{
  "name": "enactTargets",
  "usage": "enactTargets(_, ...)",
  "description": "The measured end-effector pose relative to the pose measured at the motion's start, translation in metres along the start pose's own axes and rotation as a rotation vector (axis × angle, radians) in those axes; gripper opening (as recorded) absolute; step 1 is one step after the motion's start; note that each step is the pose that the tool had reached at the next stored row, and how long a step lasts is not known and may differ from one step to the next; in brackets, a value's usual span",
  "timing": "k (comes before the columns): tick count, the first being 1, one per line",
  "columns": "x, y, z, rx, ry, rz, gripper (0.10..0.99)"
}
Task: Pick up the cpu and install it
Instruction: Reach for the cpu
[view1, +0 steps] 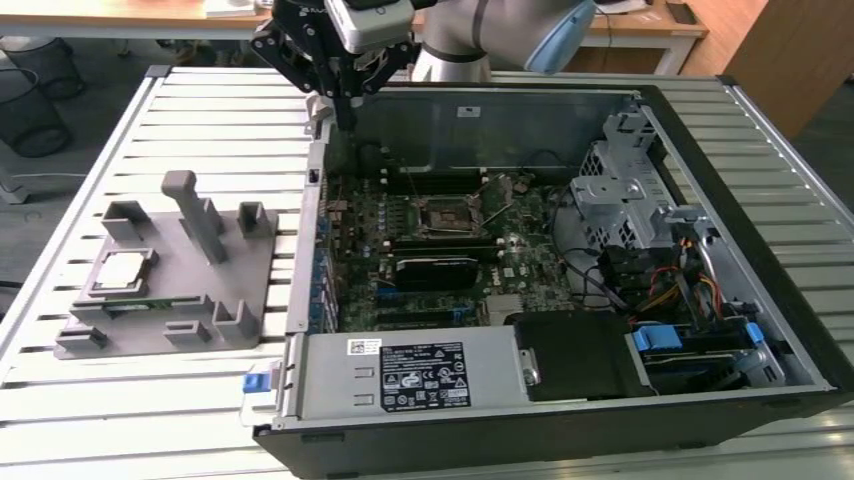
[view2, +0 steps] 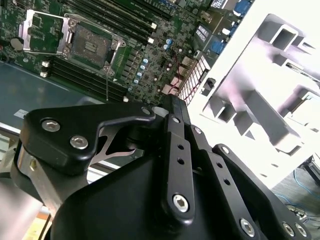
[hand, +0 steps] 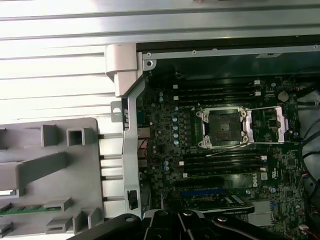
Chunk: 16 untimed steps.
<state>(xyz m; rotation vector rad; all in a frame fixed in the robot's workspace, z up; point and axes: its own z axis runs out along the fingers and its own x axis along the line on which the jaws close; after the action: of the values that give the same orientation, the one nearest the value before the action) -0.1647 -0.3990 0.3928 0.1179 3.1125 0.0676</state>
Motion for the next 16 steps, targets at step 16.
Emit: enactTargets(16,0.0166,-0.0013,-0.0003,0.0,0.0001,0.0,0.106)
